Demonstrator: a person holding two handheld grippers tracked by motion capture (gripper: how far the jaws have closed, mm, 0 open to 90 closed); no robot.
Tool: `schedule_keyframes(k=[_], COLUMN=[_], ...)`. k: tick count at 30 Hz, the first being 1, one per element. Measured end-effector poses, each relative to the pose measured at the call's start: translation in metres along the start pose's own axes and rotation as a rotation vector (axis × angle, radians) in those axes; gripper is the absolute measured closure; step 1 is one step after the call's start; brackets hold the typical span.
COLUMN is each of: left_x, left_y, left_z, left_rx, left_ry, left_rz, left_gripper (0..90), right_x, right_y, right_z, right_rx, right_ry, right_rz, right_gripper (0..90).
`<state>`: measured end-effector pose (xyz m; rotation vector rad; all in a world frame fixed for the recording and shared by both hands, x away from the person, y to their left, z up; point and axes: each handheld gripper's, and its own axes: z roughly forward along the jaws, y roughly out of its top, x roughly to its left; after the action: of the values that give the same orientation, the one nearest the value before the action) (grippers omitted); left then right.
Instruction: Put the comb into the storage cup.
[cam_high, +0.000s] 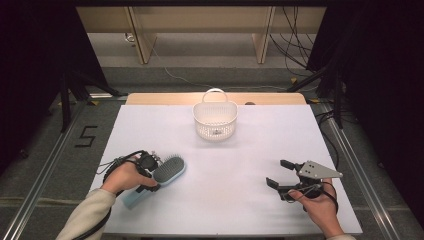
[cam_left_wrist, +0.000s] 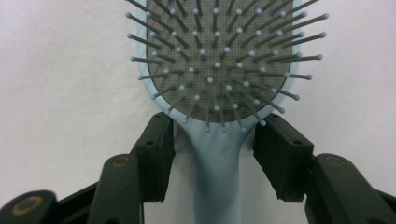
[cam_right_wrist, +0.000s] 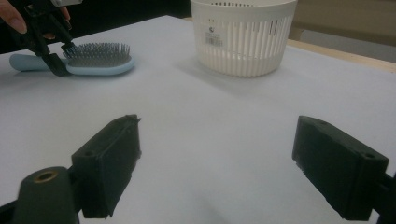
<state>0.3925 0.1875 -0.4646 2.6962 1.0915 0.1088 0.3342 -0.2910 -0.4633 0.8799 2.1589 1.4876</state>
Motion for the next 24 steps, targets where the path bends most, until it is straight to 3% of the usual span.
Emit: schedule_keyframes(k=[7, 10, 24], left_x=[-0.0024, -0.0039, -0.0056], left_y=[0.0008, 0.0015, -0.0004], left_z=[-0.0009, -0.0015, -0.0016], left_rx=[0.015, 0.024, 0.009], left_ry=[0.004, 0.0, 0.009], left_rz=[-0.006, -0.004, -0.021], left_gripper=[56.0, 64.9, 69.4], right_x=[0.0002, 0.0002, 0.0005], right_y=[0.0, 0.0, 0.0001], right_z=[0.0, -0.0001, -0.0002], right_rx=[0.001, 0.001, 0.003], right_ry=[0.001, 0.001, 0.003], right_rz=[-0.001, -0.001, 0.0], right_gripper=[15.9, 15.9, 15.9])
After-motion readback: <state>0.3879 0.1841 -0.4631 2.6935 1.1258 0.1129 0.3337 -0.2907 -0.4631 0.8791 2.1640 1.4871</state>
